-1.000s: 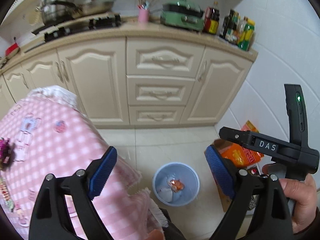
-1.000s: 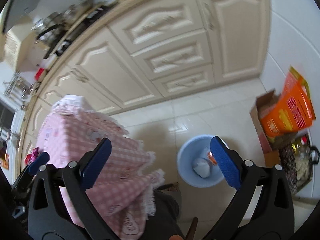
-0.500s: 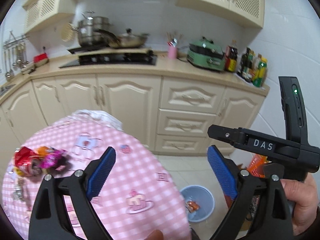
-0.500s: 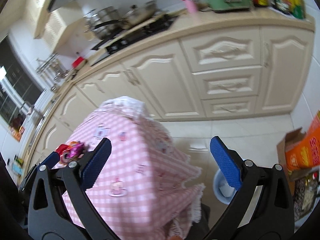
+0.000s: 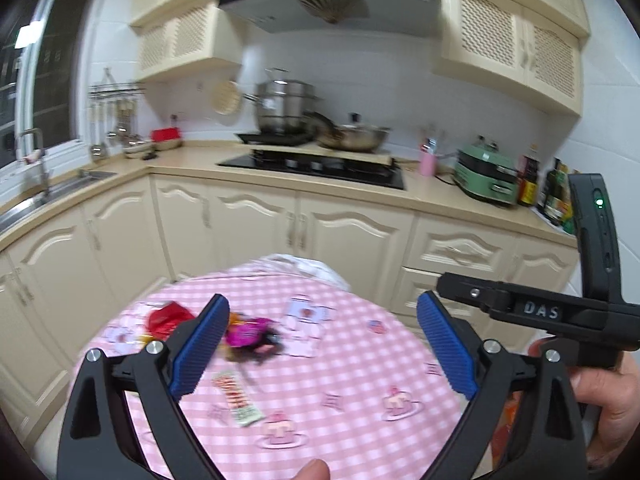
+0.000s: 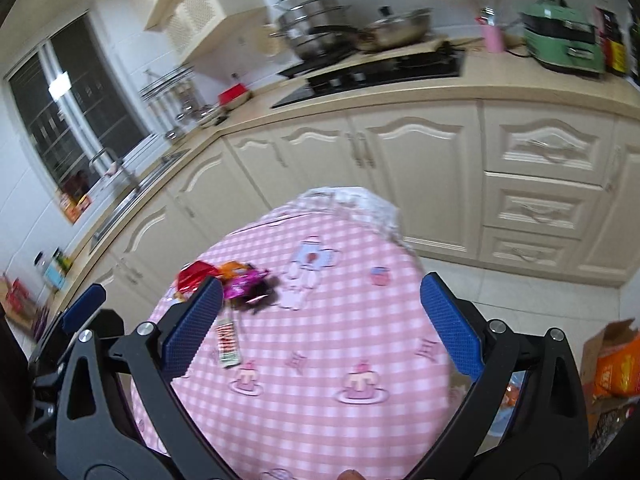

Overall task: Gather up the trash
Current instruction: 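Swing both open tools back over the table, then grasp clear plastic wrapper with left tool while right tool grasps red-white snack packet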

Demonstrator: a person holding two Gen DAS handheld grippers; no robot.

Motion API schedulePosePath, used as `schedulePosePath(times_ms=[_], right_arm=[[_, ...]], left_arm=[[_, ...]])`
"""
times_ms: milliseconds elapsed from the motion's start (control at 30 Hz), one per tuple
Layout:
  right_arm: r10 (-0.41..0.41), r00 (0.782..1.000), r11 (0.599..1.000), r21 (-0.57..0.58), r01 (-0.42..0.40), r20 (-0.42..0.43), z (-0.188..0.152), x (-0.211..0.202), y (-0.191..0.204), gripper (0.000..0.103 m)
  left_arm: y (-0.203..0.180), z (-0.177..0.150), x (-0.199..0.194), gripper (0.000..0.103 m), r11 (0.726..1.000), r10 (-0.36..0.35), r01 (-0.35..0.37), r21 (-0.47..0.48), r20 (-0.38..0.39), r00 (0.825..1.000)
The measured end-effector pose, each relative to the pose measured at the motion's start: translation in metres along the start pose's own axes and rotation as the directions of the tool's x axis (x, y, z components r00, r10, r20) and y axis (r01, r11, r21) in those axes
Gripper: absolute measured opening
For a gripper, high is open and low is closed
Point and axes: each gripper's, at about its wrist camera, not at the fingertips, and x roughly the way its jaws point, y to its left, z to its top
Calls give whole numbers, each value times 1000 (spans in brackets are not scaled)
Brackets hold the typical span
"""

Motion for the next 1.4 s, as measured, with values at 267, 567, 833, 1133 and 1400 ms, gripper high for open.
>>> schedulePosePath(times_ms=[267, 567, 833, 1133, 1400], right_arm=[[60, 998, 991, -122, -63, -33, -5, 18, 68, 97], [46, 986, 959, -268, -88, -158, -42, 73, 121, 97], [0, 966, 959, -275, -74, -257, -69, 121, 120, 97], [-40, 949, 958, -280, -52, -312, -84, 156, 108, 97], [-36, 919, 943, -317, -98, -393, -110, 199, 124, 64]], left_arm=[[61, -5, -28, 93, 985, 169, -168, -32, 33, 985], [140, -61, -15, 93, 956, 284, -289, -52, -94, 954], [164, -95, 41, 93, 958, 282, -286, 1, -185, 942], [180, -103, 92, 68, 968, 247, -248, 30, -256, 935], [188, -109, 99, 24, 983, 167, -183, -26, -303, 938]])
